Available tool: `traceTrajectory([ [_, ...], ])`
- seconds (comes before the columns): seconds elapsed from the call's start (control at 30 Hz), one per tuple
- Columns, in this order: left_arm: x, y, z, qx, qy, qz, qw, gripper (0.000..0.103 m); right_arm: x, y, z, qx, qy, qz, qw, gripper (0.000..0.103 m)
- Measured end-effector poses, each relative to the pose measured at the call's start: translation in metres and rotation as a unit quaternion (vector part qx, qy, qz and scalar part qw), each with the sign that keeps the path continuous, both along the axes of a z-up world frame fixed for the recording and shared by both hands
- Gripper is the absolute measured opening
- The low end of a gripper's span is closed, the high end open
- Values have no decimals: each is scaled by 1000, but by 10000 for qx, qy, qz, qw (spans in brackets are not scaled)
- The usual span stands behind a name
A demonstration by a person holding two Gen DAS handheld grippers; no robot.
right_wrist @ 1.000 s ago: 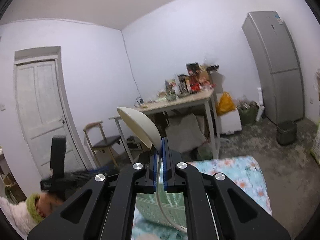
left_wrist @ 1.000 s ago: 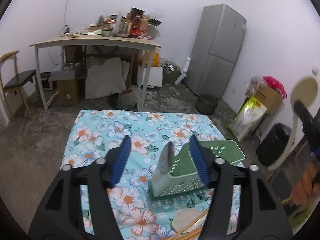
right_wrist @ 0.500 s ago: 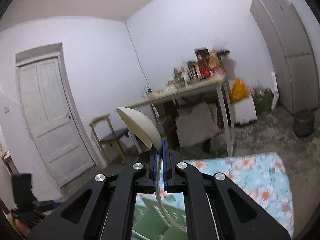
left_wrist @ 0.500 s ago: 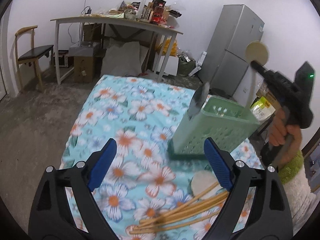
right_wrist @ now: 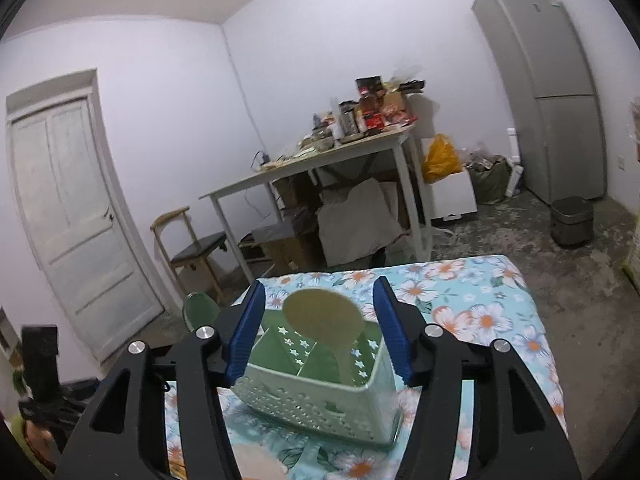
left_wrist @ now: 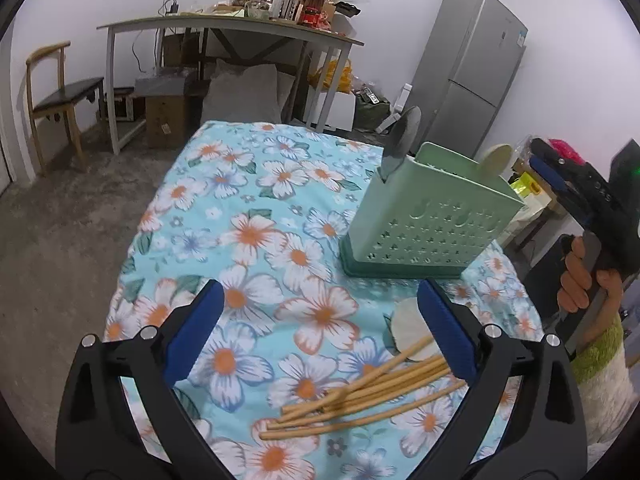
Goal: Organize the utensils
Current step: 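Carry the white spoon into the green holder and open the right tool, then move the right tool back to the utensils while the left tool approaches them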
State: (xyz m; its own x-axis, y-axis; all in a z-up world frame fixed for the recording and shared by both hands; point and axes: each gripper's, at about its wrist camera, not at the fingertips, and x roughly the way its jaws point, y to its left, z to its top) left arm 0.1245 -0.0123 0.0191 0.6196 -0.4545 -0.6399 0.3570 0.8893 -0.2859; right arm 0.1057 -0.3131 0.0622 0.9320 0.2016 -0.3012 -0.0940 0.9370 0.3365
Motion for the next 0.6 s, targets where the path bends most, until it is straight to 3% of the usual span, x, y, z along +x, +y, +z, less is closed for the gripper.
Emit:
traceTrajectory([
  [0.23, -9, 7, -6, -327, 204, -177, 9991, 95, -40, 21, 10, 9, 113, -227, 9997, 68],
  [0.37, -16, 16, -12, -481, 380, -240, 9978, 95, -50, 45, -6, -182, 785, -336, 9962, 72],
  [0.47, -22, 25, -20, -588, 518, -214, 9967, 95, -59, 70, -33, -435, 1538, -355, 9865, 73],
  [0.6, -28, 27, -32, -401, 610, -328, 9968, 95, -70, 103, -69, -764, 2382, -226, 9680, 81],
])
